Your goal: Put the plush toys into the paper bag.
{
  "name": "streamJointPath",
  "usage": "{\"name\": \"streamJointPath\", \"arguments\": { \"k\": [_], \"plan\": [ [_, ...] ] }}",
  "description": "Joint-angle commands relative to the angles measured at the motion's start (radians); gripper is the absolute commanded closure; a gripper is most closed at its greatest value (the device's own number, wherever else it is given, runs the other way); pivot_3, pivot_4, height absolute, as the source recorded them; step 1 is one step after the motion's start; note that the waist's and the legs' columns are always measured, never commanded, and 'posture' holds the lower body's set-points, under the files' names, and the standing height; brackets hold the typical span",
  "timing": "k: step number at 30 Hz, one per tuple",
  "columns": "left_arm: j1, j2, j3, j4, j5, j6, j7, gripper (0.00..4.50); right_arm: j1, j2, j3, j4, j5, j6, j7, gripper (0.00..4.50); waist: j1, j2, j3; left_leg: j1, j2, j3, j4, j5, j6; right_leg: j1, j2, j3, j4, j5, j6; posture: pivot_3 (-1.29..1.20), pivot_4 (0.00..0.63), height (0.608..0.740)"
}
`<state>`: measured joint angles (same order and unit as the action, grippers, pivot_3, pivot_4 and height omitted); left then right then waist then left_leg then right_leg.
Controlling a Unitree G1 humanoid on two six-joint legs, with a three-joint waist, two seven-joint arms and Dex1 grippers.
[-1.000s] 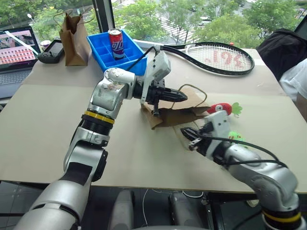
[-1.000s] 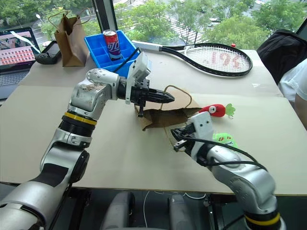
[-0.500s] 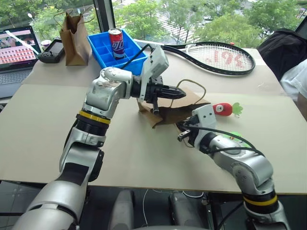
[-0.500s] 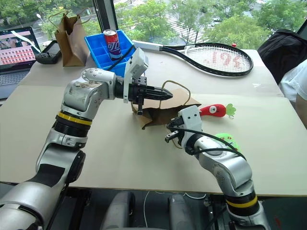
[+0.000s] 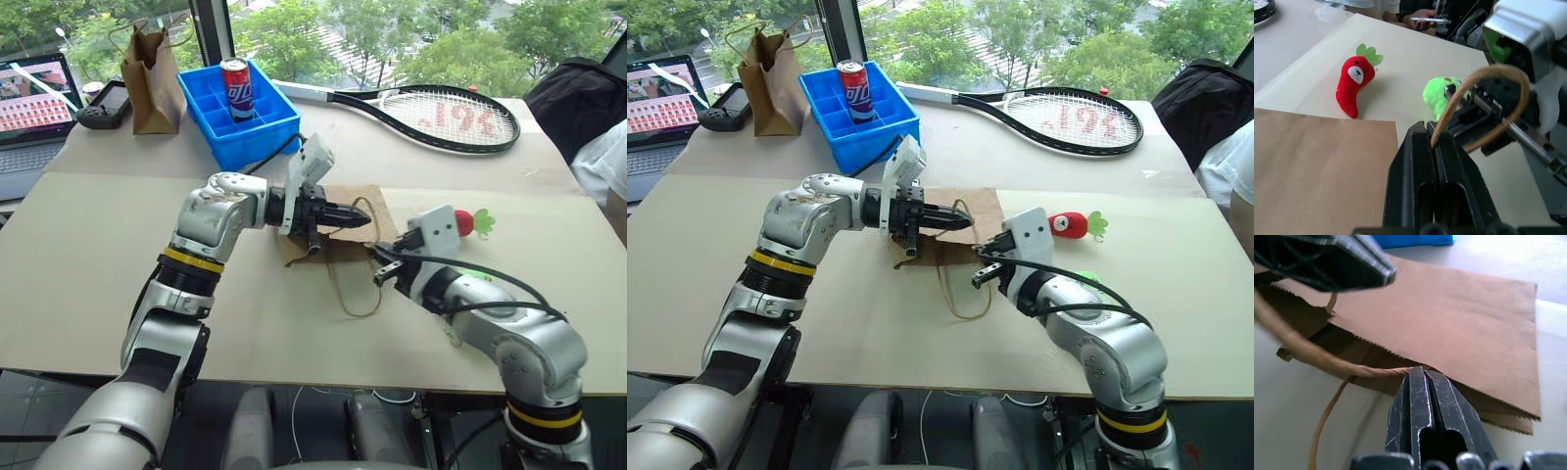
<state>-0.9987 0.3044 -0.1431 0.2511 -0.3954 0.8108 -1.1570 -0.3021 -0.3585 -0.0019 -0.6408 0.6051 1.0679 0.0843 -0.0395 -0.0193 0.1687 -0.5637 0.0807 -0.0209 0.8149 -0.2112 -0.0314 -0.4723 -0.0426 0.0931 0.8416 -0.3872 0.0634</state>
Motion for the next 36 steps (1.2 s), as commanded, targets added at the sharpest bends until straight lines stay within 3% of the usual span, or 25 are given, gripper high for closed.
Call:
{"name": "streamJointPath", "arguments": {
  "k": [1,15,20,24,27,36],
  "plan": [
    [-0.06,-0.014,0.074,-0.052,-0.076,0.065,0.05,4.5,-0.014,0.037,0.013,0.007,-0.046,-0.054,-0.022,4.41,0.0,0.0,0.0,0.0,0.0,0.0,0.0,0.0,0.0,0.0,0.0,0.0,0.0,0.0,0.0,0.0,0.15,0.658],
    [-0.04,0.0,0.07,-0.117,-0.142,0.127,0.099,4.5,0.04,0.002,-0.022,0.026,-0.113,-0.097,0.038,4.41,0.0,0.0,0.0,0.0,0.0,0.0,0.0,0.0,0.0,0.0,0.0,0.0,0.0,0.0,0.0,0.0,0.15,0.658],
    [-0.055,-0.026,0.101,-0.124,-0.189,0.169,0.137,4.5,-0.012,0.073,0.046,0.121,-0.165,-0.164,0.043,4.41,-0.006,0.0,0.0,0.001,0.0,0.0,0.0,0.0,0.0,0.0,0.0,0.0,0.0,0.0,0.0,0.0,0.15,0.658],
    [-0.075,-0.031,0.126,-0.081,-0.213,0.222,0.175,4.5,0.017,0.14,0.13,0.313,-0.238,-0.337,0.098,4.41,-0.005,0.0,0.0,0.0,0.0,0.0,-0.001,0.0,0.0,-0.001,0.0,0.0,0.0,0.0,0.0,0.0,0.15,0.658],
    [-0.1,-0.029,0.147,-0.056,-0.225,0.224,0.189,4.5,0.027,0.126,0.159,0.406,-0.298,-0.417,0.132,4.41,-0.002,0.001,0.0,0.0,0.0,0.0,-0.001,0.0,0.0,-0.001,0.0,0.0,0.0,0.0,0.0,0.0,0.15,0.658],
    [-0.246,0.062,0.158,0.003,-0.191,0.015,0.041,4.5,0.026,0.1,0.202,0.471,-0.392,-0.482,0.182,4.41,-0.004,0.001,0.0,0.002,0.0,0.0,0.0,0.002,-0.002,0.0,0.0,0.0,0.0,0.001,0.0,0.0,0.15,0.658]
  ]
}}
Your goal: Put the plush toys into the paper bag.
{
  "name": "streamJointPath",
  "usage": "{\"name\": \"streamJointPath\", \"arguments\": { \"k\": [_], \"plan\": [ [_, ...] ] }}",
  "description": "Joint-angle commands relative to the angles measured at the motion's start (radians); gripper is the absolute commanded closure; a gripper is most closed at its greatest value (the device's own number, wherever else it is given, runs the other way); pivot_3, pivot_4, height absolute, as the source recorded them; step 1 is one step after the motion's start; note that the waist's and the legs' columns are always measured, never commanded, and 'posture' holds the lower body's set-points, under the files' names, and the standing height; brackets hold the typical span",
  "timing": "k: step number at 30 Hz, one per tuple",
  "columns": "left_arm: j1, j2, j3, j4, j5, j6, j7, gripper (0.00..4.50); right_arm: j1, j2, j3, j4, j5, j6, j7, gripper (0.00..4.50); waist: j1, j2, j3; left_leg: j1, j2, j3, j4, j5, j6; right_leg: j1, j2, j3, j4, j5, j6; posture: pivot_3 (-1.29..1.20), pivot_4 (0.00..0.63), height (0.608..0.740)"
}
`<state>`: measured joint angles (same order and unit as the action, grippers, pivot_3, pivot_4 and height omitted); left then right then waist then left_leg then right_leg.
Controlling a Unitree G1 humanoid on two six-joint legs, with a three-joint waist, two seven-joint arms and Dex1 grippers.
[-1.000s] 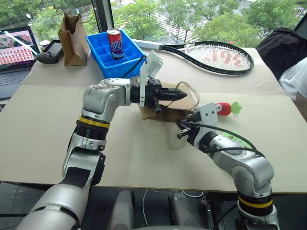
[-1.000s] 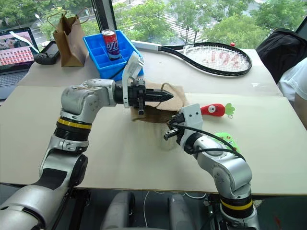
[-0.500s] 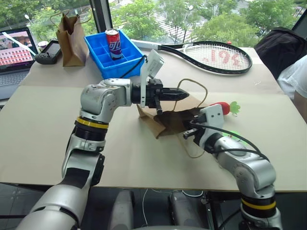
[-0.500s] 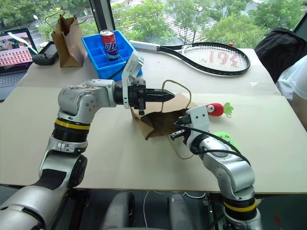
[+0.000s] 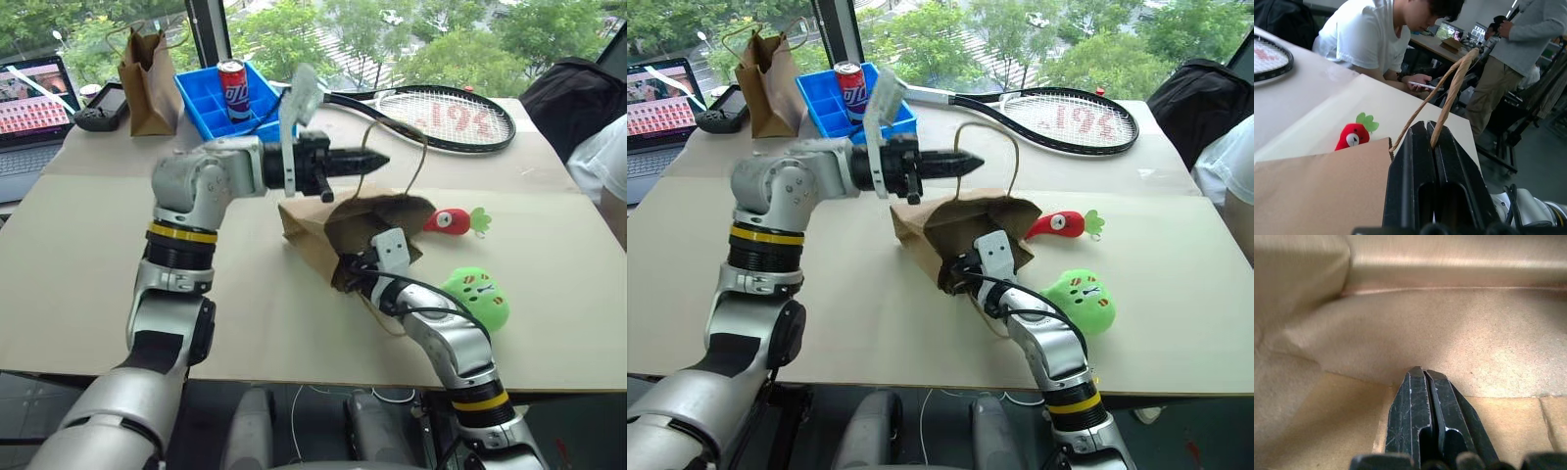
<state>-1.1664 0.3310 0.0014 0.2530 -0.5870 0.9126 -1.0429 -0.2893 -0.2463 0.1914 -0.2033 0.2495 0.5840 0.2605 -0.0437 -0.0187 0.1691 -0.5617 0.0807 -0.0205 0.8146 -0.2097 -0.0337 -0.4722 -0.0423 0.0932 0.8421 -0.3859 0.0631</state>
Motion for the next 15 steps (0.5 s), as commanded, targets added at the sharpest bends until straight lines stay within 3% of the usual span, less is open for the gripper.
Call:
{"name": "streamJointPath", "arguments": {
  "k": [1,8,15],
  "plan": [
    [-0.093,0.05,0.007,0.003,0.004,-0.107,-0.099,4.5,0.012,-0.015,0.012,0.032,-0.045,0.006,0.008,4.41,0.0,0.0,0.0,0.0,0.0,0.0,0.0,0.0,0.0,0.0,0.0,0.0,0.0,0.0,0.0,0.0,0.15,0.658],
    [-0.145,0.118,-0.028,0.0,0.041,-0.206,-0.198,4.5,0.003,-0.011,0.001,0.019,-0.068,0.022,0.016,4.41,0.0,0.0,0.0,0.0,0.0,0.0,0.0,0.0,0.0,0.0,0.0,0.0,0.0,0.0,0.0,0.0,0.15,0.658],
    [-0.052,0.124,-0.086,-0.043,0.081,-0.246,-0.216,4.5,0.001,-0.007,-0.022,-0.02,-0.061,0.034,0.017,4.41,0.001,0.0,0.0,-0.001,0.0,0.0,0.0,0.0,0.0,0.0,0.0,0.0,0.0,0.0,0.0,0.0,0.15,0.658]
  ]
}}
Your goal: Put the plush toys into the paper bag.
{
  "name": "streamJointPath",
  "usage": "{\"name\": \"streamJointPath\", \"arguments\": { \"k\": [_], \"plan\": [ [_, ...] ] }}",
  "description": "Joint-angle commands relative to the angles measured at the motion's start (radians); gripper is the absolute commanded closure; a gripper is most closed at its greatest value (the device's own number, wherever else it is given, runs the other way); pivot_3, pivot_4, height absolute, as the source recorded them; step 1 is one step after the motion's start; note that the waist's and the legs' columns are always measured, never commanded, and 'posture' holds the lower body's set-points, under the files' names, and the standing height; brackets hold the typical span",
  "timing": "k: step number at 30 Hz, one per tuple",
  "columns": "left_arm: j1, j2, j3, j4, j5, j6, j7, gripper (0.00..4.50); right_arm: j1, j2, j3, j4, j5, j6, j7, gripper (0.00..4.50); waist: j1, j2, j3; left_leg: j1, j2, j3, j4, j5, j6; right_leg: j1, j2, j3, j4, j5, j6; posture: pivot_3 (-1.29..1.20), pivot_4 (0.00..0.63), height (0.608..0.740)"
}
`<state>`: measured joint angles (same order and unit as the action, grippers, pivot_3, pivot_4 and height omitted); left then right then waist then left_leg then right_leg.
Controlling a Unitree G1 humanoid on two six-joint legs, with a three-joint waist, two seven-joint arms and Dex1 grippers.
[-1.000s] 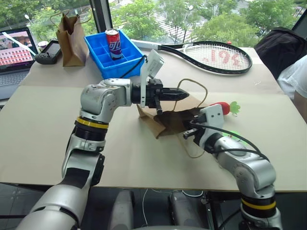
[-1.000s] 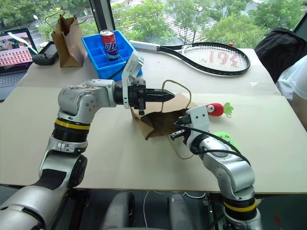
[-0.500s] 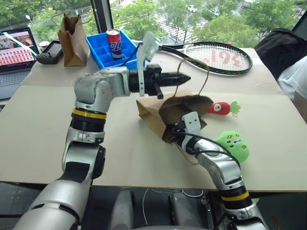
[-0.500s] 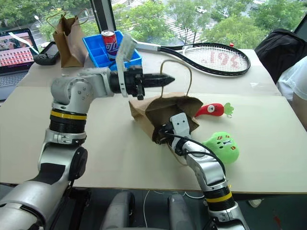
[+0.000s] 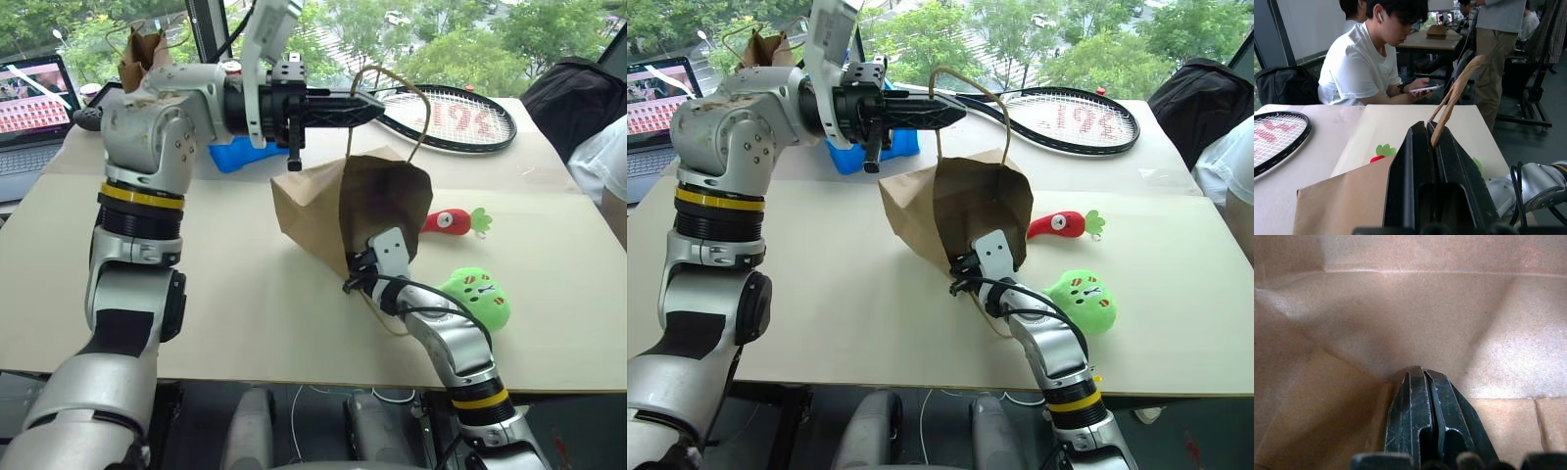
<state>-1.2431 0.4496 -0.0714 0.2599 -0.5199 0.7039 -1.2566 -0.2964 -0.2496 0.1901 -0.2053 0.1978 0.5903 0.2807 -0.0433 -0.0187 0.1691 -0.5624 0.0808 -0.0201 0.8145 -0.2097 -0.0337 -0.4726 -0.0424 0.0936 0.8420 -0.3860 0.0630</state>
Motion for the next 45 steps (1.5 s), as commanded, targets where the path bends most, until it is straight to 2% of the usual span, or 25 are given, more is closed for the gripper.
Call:
{"name": "streamJointPath", "arguments": {
  "k": [1,3,6,11,13,16,17,21,23,27,31,34,37,39,42,45],
  "plan": [
    [0.036,0.0,-0.015,-0.054,0.016,-0.034,0.006,4.5,0.006,-0.004,-0.033,-0.041,0.005,0.024,0.005,4.41,0.001,0.0,0.0,0.0,0.0,0.0,0.0,0.0,0.0,0.0,0.0,0.0,0.0,0.0,0.0,0.0,0.15,0.658],
    [0.053,-0.006,-0.019,-0.061,0.019,-0.036,0.018,4.5,0.003,-0.006,-0.071,-0.106,0.053,0.045,0.026,4.41,0.002,0.0,0.0,0.0,0.0,0.0,0.0,0.0,0.0,0.0,0.0,0.0,0.0,0.0,0.0,0.0,0.15,0.658],
    [0.063,-0.013,-0.018,-0.064,0.015,-0.035,0.029,4.5,-0.006,-0.018,-0.13,-0.22,0.131,0.114,0.051,3.73,0.002,0.0,0.001,-0.002,0.0,0.0,0.0,0.0,0.0,-0.002,0.0,0.0,0.0,0.0,0.0,0.0,0.15,0.658],
    [0.087,-0.016,-0.033,-0.06,0.026,-0.076,0.009,4.5,-0.024,-0.087,-0.281,-0.453,0.323,0.299,0.078,2.0,0.004,0.002,0.002,-0.003,0.0,-0.001,-0.001,0.0,0.0,-0.002,0.0,0.0,0.0,0.0,0.0,0.0,0.15,0.658],
    [0.097,-0.019,-0.041,-0.058,0.033,-0.086,0.009,4.5,-0.009,-0.164,-0.382,-0.553,0.448,0.393,0.109,1.19,0.005,0.002,0.002,-0.003,0.0,-0.001,-0.001,0.0,0.0,-0.001,0.0,-0.001,0.0,0.0,0.0,0.0,0.15,0.658],
    [0.105,-0.025,-0.044,-0.059,0.031,-0.088,0.009,4.5,0.029,-0.296,-0.542,-0.629,0.597,0.498,0.143,0.21,0.01,0.002,0.002,-0.003,0.0,-0.001,-0.001,0.0,0.0,-0.001,0.0,-0.001,-0.001,0.0,0.0,0.0,0.15,0.658],
    [0.106,-0.026,-0.044,-0.06,0.029,-0.088,0.009,4.5,0.037,-0.329,-0.573,-0.638,0.629,0.516,0.146,0.04,0.011,0.002,0.002,-0.003,0.0,-0.001,-0.001,0.0,0.0,-0.001,0.0,-0.001,-0.001,0.0,0.0,0.0,0.15,0.658],
    [0.106,-0.037,-0.05,-0.047,0.033,-0.096,0.008,4.5,0.154,-0.546,-0.807,-0.62,0.646,0.598,0.193,0.04,0.017,0.004,0.004,-0.003,-0.001,0.0,-0.001,0.0,0.0,-0.001,-0.001,0.0,-0.002,0.0,0.0,0.0,0.15,0.658],
    [0.109,-0.042,-0.055,-0.046,0.035,-0.099,0.005,4.5,0.271,-0.605,-0.858,-0.606,0.614,0.624,0.213,0.04,0.025,0.003,0.004,-0.003,-0.001,-0.001,-0.001,0.0,0.0,-0.001,0.0,0.0,-0.002,0.0,0.0,0.0,0.15,0.658],
    [0.112,-0.048,-0.059,-0.051,0.034,-0.097,0.004,4.5,0.456,-0.629,-0.832,-0.584,0.533,0.612,0.194,0.04,0.028,0.003,0.004,-0.001,-0.001,0.0,-0.005,0.001,0.001,0.0,0.0,0.0,-0.004,0.0,0.0,0.0,0.15,0.658],
    [0.11,-0.05,-0.059,-0.055,0.031,-0.093,0.005,4.5,0.515,-0.571,-0.746,-0.549,0.487,0.582,0.148,0.04,0.02,0.003,0.004,0.0,-0.001,0.0,-0.007,0.002,0.003,0.0,0.0,0.001,-0.004,0.0,0.0,0.0,0.15,0.658],
    [0.107,-0.051,-0.057,-0.06,0.028,-0.087,0.008,4.5,0.524,-0.541,-0.69,-0.517,0.431,0.542,0.121,0.68,0.019,0.003,0.004,0.001,-0.001,0.0,-0.007,0.003,0.004,0.001,0.0,0.001,-0.004,-0.001,0.001,0.0,0.15,0.658],
    [0.105,-0.052,-0.055,-0.064,0.024,-0.081,0.012,4.5,0.515,-0.535,-0.711,-0.506,0.429,0.513,0.144,1.88,0.02,0.003,0.004,0.001,-0.002,0.0,-0.007,0.003,0.004,0.001,0.0,0.001,-0.004,-0.001,0.001,0.0,0.15,0.658],
    [0.105,-0.055,-0.051,-0.071,0.016,-0.072,0.017,4.5,0.523,-0.566,-0.75,-0.504,0.419,0.498,0.168,2.43,0.021,0.003,0.004,0.001,-0.002,0.0,-0.007,0.003,0.004,0.001,0.0,0.001,-0.004,-0.001,0.001,0.0,0.15,0.658],
    [0.112,-0.064,-0.05,-0.085,0.005,-0.055,0.027,4.5,0.536,-0.632,-0.839,-0.496,0.402,0.483,0.223,3.51,0.025,0.004,0.004,0.0,-0.002,0.0,-0.007,0.003,0.004,0.001,0.0,0.001,-0.004,-0.001,0.001,0.0,0.15,0.658],
    [0.134,-0.087,-0.039,-0.094,-0.017,-0.024,0.054,4.5,0.465,-0.7,-0.935,-0.501,0.454,0.504,0.272,4.48,0.027,0.004,0.004,0.0,-0.003,0.0,-0.007,0.003,0.004,0.001,-0.001,0.002,-0.005,-0.001,0.001,0.0,0.15,0.658]
  ]
}}
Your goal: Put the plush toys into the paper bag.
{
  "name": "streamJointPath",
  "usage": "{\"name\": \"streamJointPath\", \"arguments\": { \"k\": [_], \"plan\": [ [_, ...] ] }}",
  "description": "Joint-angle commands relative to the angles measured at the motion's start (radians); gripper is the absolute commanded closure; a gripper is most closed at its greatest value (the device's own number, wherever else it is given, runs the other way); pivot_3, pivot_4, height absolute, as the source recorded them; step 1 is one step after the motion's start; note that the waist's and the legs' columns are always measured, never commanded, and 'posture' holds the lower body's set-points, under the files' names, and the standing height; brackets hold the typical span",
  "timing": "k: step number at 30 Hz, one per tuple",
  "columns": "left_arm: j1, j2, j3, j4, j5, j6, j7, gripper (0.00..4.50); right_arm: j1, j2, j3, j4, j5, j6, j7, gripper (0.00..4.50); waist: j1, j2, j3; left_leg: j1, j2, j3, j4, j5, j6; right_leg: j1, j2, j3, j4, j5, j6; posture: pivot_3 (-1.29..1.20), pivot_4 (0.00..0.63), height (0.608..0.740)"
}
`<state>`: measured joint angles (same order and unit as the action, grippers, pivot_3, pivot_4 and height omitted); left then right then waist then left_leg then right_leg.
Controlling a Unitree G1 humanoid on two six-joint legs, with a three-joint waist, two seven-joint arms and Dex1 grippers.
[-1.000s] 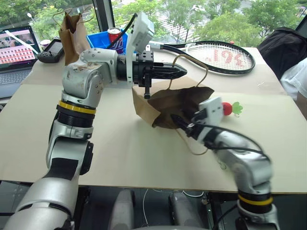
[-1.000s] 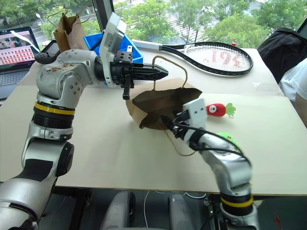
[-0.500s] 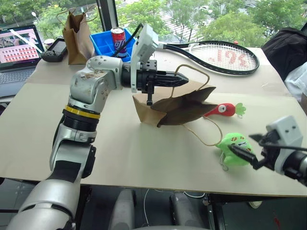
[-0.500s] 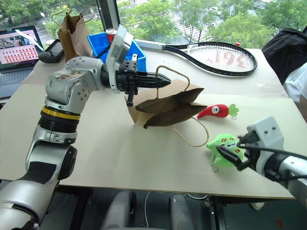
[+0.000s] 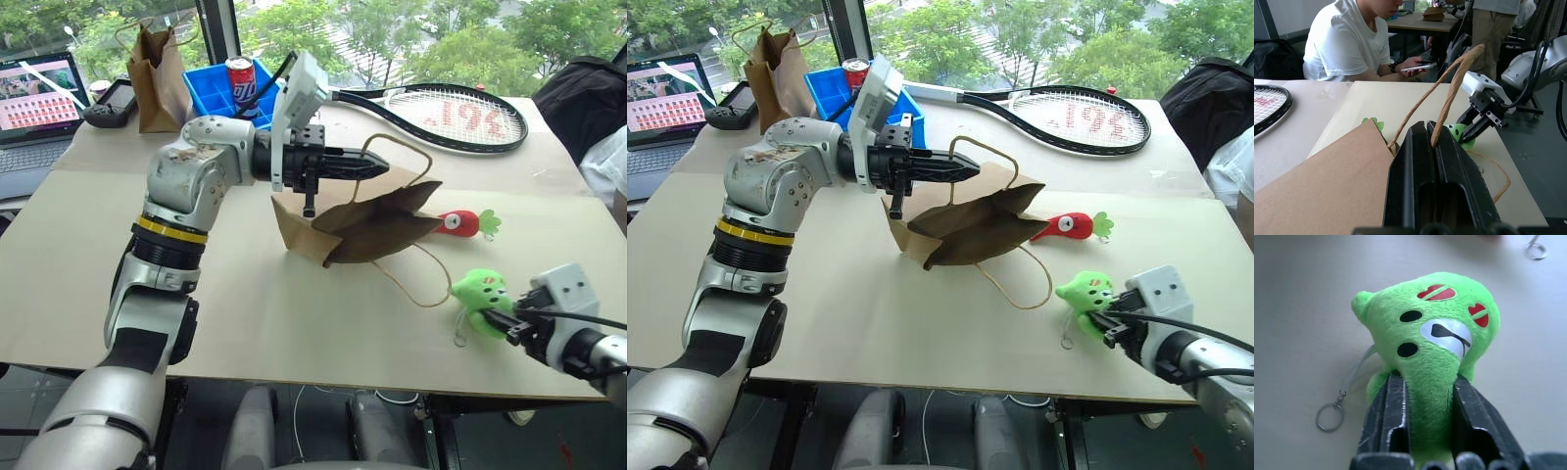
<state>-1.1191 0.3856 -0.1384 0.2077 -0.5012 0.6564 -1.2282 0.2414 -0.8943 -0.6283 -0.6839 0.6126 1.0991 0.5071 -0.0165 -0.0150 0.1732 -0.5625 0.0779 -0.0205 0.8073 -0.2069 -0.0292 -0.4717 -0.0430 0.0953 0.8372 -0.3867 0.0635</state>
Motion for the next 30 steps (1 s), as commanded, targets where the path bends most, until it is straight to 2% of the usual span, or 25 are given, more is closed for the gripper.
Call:
{"name": "streamJointPath", "arguments": {
  "k": [1,7,14,21,24,30],
  "plan": [
    [0.022,-0.032,0.029,-0.046,-0.038,0.032,0.041,4.5,-0.112,-0.077,-0.128,-0.033,0.066,0.014,0.053,4.48,-0.002,0.0,0.0,0.0,0.0,0.0,0.0,0.0,0.0,0.0,0.0,0.0,0.0,0.0,0.0,0.0,0.15,0.658],
    [0.112,-0.117,0.045,-0.085,-0.078,0.123,0.149,4.5,-0.348,-0.137,-0.081,-0.097,0.262,0.136,0.021,4.48,-0.006,0.0,0.0,0.001,0.0,-0.001,-0.001,0.0,0.001,0.0,0.001,-0.001,0.001,0.0,-0.001,0.0,0.15,0.658],
    [0.186,-0.201,0.08,-0.106,-0.134,0.231,0.275,4.5,-0.438,-0.137,-0.03,-0.131,0.426,0.227,-0.037,4.48,0.005,0.0,0.0,-0.001,-0.001,-0.002,-0.001,0.001,0.001,0.001,0.0,0.0,-0.001,0.0,-0.001,0.0,0.15,0.658],
    [0.173,-0.291,0.196,-0.105,-0.241,0.328,0.423,4.5,-0.511,0.038,0.19,-0.137,0.459,0.197,-0.223,4.48,-0.004,0.0,0.0,0.001,-0.001,-0.003,-0.001,0.001,0.001,0.002,0.0,0.0,-0.001,0.001,-0.001,0.0,0.15,0.658],
    [0.156,-0.321,0.255,-0.111,-0.308,0.371,0.484,4.5,-0.533,0.152,0.303,-0.103,0.402,0.158,-0.299,4.48,-0.003,0.0,0.0,0.001,-0.002,-0.003,-0.002,0.001,0.001,0.002,0.0,-0.001,-0.001,0.001,-0.001,0.0,0.15,0.658],
    [0.142,-0.341,0.296,-0.143,-0.395,0.424,0.535,4.5,-0.537,0.251,0.439,-0.044,0.285,0.083,-0.34,4.48,0.0,0.0,0.0,0.001,-0.002,-0.003,-0.003,0.002,0.0,0.002,0.0,0.0,-0.001,0.001,-0.001,0.0,0.15,0.658]
  ]
}}
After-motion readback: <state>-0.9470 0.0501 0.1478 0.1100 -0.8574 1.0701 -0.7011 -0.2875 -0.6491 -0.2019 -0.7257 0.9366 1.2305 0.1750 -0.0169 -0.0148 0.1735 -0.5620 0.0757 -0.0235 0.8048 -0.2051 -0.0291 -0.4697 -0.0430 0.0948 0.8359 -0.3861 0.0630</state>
